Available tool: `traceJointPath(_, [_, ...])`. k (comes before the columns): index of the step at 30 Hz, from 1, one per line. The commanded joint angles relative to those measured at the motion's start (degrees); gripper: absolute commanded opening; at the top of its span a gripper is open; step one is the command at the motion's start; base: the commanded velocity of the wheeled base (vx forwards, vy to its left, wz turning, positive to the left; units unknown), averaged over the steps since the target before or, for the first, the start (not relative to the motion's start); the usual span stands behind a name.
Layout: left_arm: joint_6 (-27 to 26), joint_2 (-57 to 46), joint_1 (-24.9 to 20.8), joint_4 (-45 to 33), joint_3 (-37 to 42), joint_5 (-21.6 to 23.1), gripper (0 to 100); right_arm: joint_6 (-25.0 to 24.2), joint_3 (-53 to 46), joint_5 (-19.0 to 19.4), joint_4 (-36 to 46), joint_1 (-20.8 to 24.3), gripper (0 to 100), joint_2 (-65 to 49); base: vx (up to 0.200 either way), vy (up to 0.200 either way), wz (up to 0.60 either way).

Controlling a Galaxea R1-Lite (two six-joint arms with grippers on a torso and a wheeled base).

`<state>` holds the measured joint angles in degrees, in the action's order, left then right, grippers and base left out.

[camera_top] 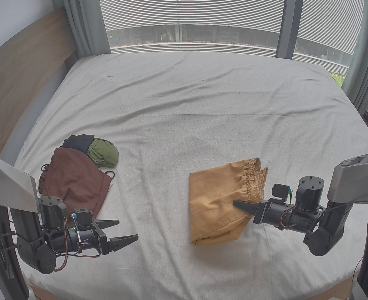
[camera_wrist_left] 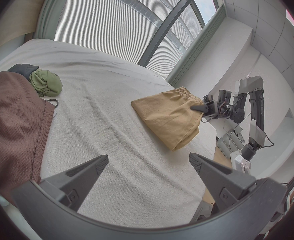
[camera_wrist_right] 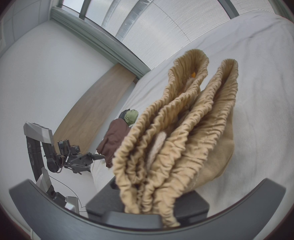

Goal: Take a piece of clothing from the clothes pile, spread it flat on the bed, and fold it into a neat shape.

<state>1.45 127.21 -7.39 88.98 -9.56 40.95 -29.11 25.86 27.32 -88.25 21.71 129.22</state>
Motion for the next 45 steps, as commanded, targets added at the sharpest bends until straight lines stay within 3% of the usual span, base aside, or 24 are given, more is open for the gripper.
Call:
traceJointPath(1, [0.0,0.1,0.0,0.1,0.0,0.0,100,0.0,1.8,0.7,0.0,0.5,0,-2.9,0.000,0.000,0.00])
traceJointPath(19, [0.0,0.8,-0.2,0.0,0.2,0.0,100,-2.1,13.0,1.9,0.7,2.5,0,-4.0,0.000,0.000,0.00])
traceJointPath(36, [0.0,1.3,-0.3,0.0,0.2,0.0,100,-3.3,32.9,1.8,15.4,2.4,0,-1.3,0.000,0.000,0.00])
traceJointPath(45, [0.0,1.5,-0.2,0.0,0.2,0.0,100,-3.3,37.7,1.8,17.8,2.5,0,1.1,0.000,0.000,0.00])
